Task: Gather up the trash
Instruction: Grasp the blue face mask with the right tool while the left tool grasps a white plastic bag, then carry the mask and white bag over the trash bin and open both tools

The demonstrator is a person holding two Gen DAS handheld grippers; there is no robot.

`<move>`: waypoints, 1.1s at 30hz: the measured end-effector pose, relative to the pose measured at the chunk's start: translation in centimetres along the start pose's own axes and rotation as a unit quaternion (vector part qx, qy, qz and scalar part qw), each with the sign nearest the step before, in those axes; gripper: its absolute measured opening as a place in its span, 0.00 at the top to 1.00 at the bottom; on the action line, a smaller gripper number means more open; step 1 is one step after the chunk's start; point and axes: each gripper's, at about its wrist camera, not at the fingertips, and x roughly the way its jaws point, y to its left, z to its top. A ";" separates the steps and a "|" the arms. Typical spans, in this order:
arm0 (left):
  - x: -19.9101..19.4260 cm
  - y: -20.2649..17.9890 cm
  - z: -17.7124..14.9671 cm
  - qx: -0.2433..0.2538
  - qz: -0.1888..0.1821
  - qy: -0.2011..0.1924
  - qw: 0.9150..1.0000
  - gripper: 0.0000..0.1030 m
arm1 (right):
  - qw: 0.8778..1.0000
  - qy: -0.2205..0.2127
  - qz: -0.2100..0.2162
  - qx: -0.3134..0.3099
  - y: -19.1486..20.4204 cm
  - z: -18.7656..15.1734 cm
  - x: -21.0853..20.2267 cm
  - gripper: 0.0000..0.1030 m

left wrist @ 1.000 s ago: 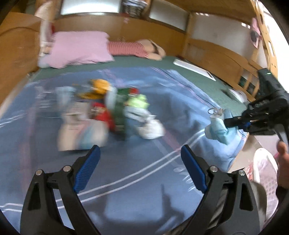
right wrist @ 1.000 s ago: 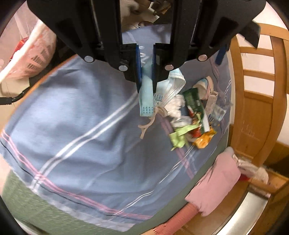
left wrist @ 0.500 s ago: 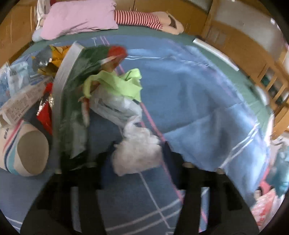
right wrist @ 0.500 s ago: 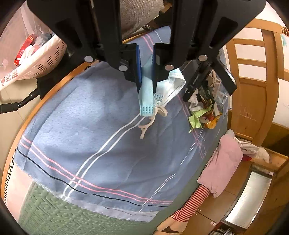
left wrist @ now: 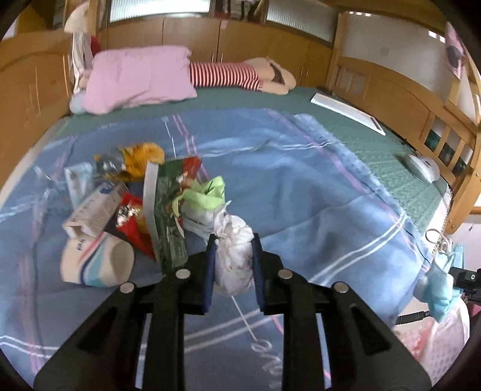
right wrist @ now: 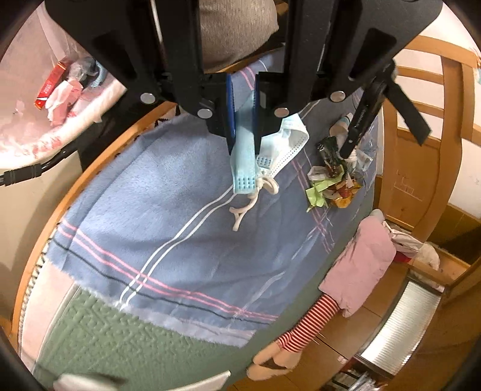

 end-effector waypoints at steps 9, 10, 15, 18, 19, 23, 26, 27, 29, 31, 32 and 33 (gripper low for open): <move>-8.8 -5.2 -0.4 0.047 -0.017 -0.040 0.998 0.77 | 0.994 -0.100 -0.039 -0.037 1.3 -4.3 -7.6 0.89; -9.9 -6.1 -0.6 0.053 -0.024 -0.047 0.997 0.77 | 0.991 -0.119 -0.050 -0.042 1.2 -5.2 -9.0 0.89; -14.3 -11.2 -2.2 0.092 -0.068 -0.068 0.991 0.77 | 0.981 -0.166 -0.093 -0.042 -0.5 -8.1 -13.4 0.89; -16.9 -15.1 -3.9 0.124 -0.105 -0.076 0.984 0.76 | 0.972 -0.196 -0.124 -0.031 -2.3 -10.0 -16.3 0.89; -17.6 -16.3 -4.6 0.133 -0.118 -0.077 0.981 0.76 | 0.968 -0.208 -0.135 -0.026 -3.0 -10.7 -17.4 0.89; -19.8 -20.3 -7.2 0.164 -0.151 -0.074 0.972 0.76 | 0.954 -0.243 -0.174 -0.010 -5.3 -13.0 -20.8 0.89; -20.8 -22.1 -8.7 0.181 -0.161 -0.073 0.968 0.76 | 0.945 -0.260 -0.196 -0.002 -6.8 -14.5 -22.3 0.89; -21.1 -22.7 -9.2 0.187 -0.162 -0.073 0.966 0.76 | 0.944 -0.262 -0.200 0.003 -7.4 -14.9 -22.7 0.89; -21.7 -23.4 -9.9 0.196 -0.164 -0.075 0.964 0.76 | 0.942 -0.266 -0.203 0.010 -8.2 -15.7 -23.1 0.89; -22.3 -24.0 -10.5 0.205 -0.162 -0.078 0.962 0.75 | 0.942 -0.268 -0.203 0.017 -8.8 -16.1 -23.4 0.89; -22.5 -24.2 -10.7 0.208 -0.161 -0.078 0.962 0.75 | 0.941 -0.271 -0.200 0.020 -8.9 -16.1 -23.5 0.89; -22.6 -24.5 -10.9 0.211 -0.159 -0.080 0.961 0.75 | 0.941 -0.274 -0.199 0.021 -8.9 -16.3 -23.7 0.89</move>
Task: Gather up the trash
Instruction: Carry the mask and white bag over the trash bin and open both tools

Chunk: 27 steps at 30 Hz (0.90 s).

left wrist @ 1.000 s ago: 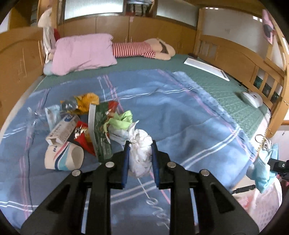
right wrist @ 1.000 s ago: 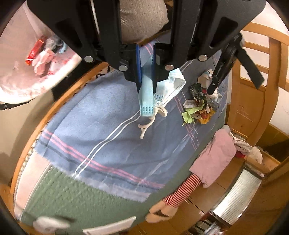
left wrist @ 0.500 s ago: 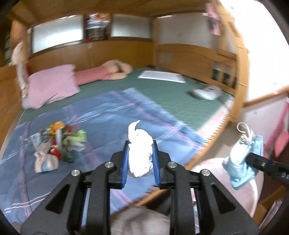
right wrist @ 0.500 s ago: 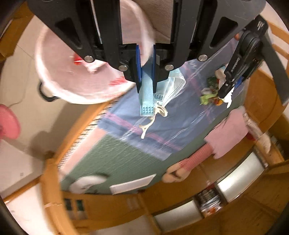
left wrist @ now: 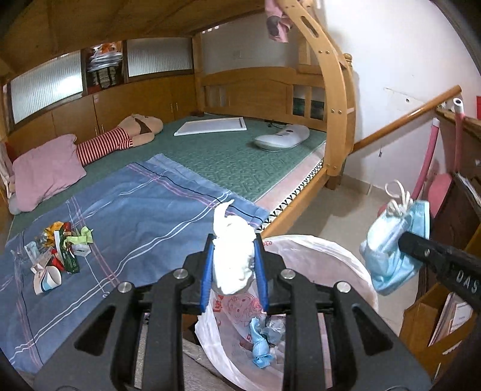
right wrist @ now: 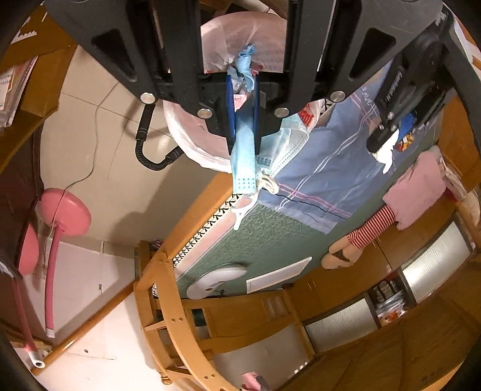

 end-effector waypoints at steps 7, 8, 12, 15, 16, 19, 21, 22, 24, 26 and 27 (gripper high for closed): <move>0.1 -0.3 -0.2 -0.001 0.004 0.005 1.000 0.75 | 1.000 -0.012 0.002 0.000 -0.2 -0.2 -0.6 0.89; 0.3 -0.3 -0.3 -0.001 0.005 0.006 1.000 0.75 | 1.000 -0.012 0.001 -0.001 -0.2 -0.2 -0.6 0.89; 0.8 -0.4 -0.3 0.000 0.004 0.011 1.000 0.75 | 1.000 -0.010 0.000 -0.001 0.0 -0.5 -0.7 0.89; 1.4 -0.5 -0.3 -0.002 0.003 0.015 1.000 0.74 | 1.000 -0.011 -0.001 -0.001 0.0 -0.5 -0.7 0.89; 1.7 -0.6 -0.3 -0.002 0.001 0.018 1.000 0.73 | 1.000 -0.011 -0.002 0.000 0.0 -0.5 -0.7 0.89; 2.1 -0.8 -0.4 -0.002 -0.003 0.022 1.000 0.66 | 1.000 -0.010 -0.004 0.005 -0.3 -0.5 -0.7 0.89; 2.2 -1.0 -0.5 -0.004 -0.005 0.024 1.000 0.58 | 1.000 -0.010 -0.004 0.008 -0.5 -0.4 -0.6 0.89; 2.3 -1.1 -0.5 -0.004 -0.005 0.024 1.000 0.57 | 1.000 -0.009 -0.004 0.010 -0.6 -0.4 -0.6 0.89; 2.5 -1.1 -0.5 -0.004 -0.004 0.026 1.000 0.52 | 1.000 -0.009 -0.006 0.011 -0.6 -0.4 -0.5 0.89; 2.5 -1.0 -0.5 -0.007 -0.001 0.024 1.000 0.41 | 1.000 -0.008 -0.006 0.012 -0.6 -0.4 -0.4 0.89; 2.4 -1.0 -0.5 -0.011 -0.001 0.022 1.000 0.35 | 1.000 -0.008 -0.007 0.012 -0.6 -0.4 -0.4 0.89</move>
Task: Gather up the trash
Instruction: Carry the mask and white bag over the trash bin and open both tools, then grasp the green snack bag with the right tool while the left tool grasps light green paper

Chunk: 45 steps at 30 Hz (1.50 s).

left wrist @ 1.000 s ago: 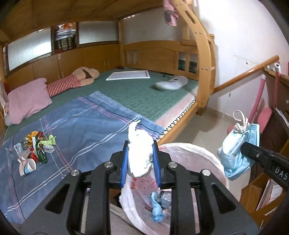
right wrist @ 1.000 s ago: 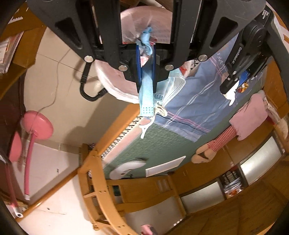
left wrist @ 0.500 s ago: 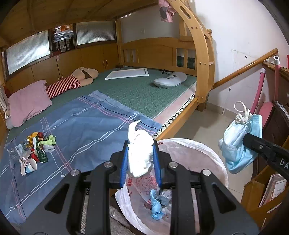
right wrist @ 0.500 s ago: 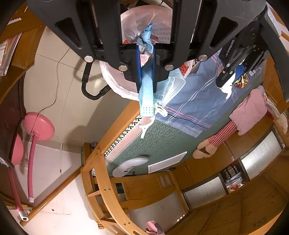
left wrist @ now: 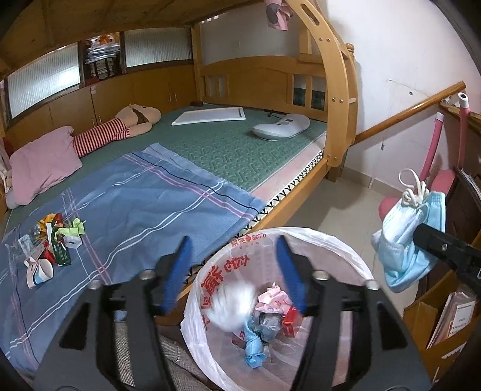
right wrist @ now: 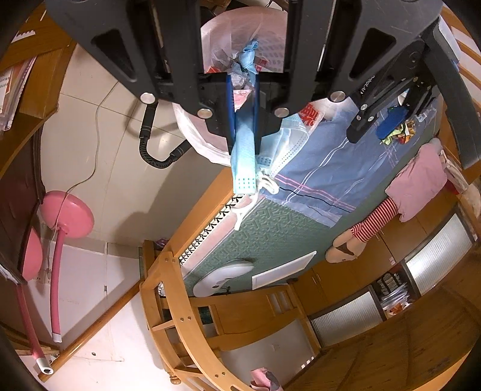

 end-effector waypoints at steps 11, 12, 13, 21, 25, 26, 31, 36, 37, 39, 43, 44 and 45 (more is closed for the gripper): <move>-0.6 0.8 0.4 -0.015 0.002 -0.012 1.000 0.21 | 1.000 0.009 0.000 -0.002 -0.1 0.0 0.7 0.89; -0.7 1.1 0.5 -0.020 0.005 -0.014 1.000 0.21 | 1.000 0.012 -0.001 -0.003 -0.1 -0.1 0.9 0.89; -0.7 1.4 0.5 -0.023 0.006 -0.014 1.000 0.21 | 1.000 0.015 -0.001 -0.005 -0.1 -0.1 1.1 0.89; -1.0 4.6 0.8 -0.061 0.021 -0.020 0.998 0.20 | 0.998 0.049 -0.017 -0.028 0.6 -1.0 3.7 0.46; -1.1 6.1 0.7 -0.077 0.026 -0.024 0.996 0.20 | 0.998 0.033 -0.023 -0.038 1.0 -1.3 3.7 0.28; -1.0 6.2 0.7 -0.079 0.027 -0.024 0.996 0.20 | 0.998 0.035 -0.024 -0.043 1.1 -1.4 3.8 0.28; -1.0 8.5 0.5 -0.096 0.036 -0.023 0.994 0.20 | 0.997 0.044 -0.024 -0.058 2.3 -1.4 4.6 0.28; -1.3 12.0 0.0 -0.128 0.054 -0.028 0.990 0.19 | 0.995 0.053 -0.012 -0.087 5.0 -1.4 5.9 0.28; -1.5 12.8 -0.2 -0.132 0.059 -0.029 0.989 0.18 | 0.994 0.055 -0.008 -0.095 5.8 -1.5 6.1 0.28; -1.9 15.0 -1.2 -0.138 0.080 -0.033 0.987 0.14 | 0.992 0.059 0.002 -0.112 7.5 -1.6 6.6 0.28; -2.8 20.8 -4.8 -0.159 0.138 -0.020 0.977 0.13 | 0.987 0.077 0.039 -0.138 11.4 -2.1 8.1 0.26; -3.1 22.9 -6.0 -0.174 0.151 -0.014 0.973 0.13 | 0.984 0.085 0.050 -0.147 12.7 -2.3 8.8 0.26; -3.3 25.0 -7.3 -0.191 0.164 -0.003 0.968 0.13 | 0.982 0.092 0.057 -0.154 13.8 -2.5 9.4 0.26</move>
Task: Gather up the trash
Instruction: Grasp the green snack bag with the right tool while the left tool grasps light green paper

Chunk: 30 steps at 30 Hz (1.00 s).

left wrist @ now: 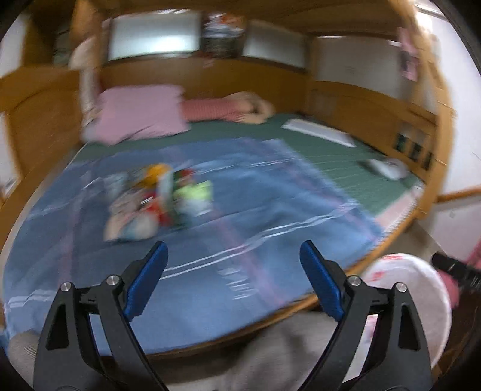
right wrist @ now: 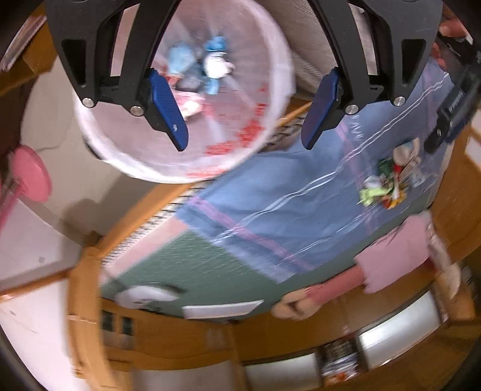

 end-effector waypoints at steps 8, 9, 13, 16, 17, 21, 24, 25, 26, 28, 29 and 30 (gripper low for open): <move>0.7 15.4 0.2 -0.080 0.125 -0.009 0.989 0.13 | 0.990 0.066 0.098 -0.072 12.1 2.6 7.4 0.26; 0.5 17.2 0.3 -0.090 0.135 -0.015 0.987 0.13 | 0.988 0.074 0.110 -0.080 13.5 2.8 8.1 0.26; 0.2 22.2 0.1 -0.116 0.168 -0.033 0.978 0.13 | 0.973 0.124 0.163 -0.103 19.7 3.0 11.8 0.26; 0.6 24.1 -0.6 -0.134 0.167 -0.028 0.976 0.13 | 0.965 0.144 0.179 -0.124 24.1 3.1 14.1 0.26; 0.8 24.7 -1.0 -0.143 0.161 -0.023 0.976 0.13 | 0.965 0.147 0.178 -0.128 25.3 3.3 14.9 0.26; 1.8 26.7 -1.3 -0.189 0.141 -0.008 0.972 0.13 | 0.964 0.167 0.169 -0.118 28.8 4.0 18.4 0.26; 1.9 27.5 -1.5 -0.202 0.129 -0.013 0.971 0.13 | 0.966 0.177 0.150 -0.114 30.8 4.6 21.4 0.26; 2.0 27.6 -1.5 -0.202 0.126 -0.011 0.971 0.13 | 0.966 0.179 0.144 -0.118 31.1 4.7 22.1 0.26; 2.0 27.5 -1.6 -0.201 0.125 -0.010 0.972 0.13 | 0.966 0.182 0.133 -0.124 31.7 4.8 23.1 0.26; 2.2 27.4 -1.7 -0.198 0.122 -0.006 0.972 0.13 | 0.966 0.186 0.118 -0.136 32.8 4.7 24.8 0.26; 2.0 27.2 -1.8 -0.198 0.121 -0.006 0.973 0.13 | 0.966 0.189 0.108 -0.142 33.4 4.6 25.6 0.26; 2.1 27.1 -1.8 -0.198 0.120 -0.006 0.973 0.13 | 0.966 0.191 0.100 -0.146 33.8 4.5 26.3 0.26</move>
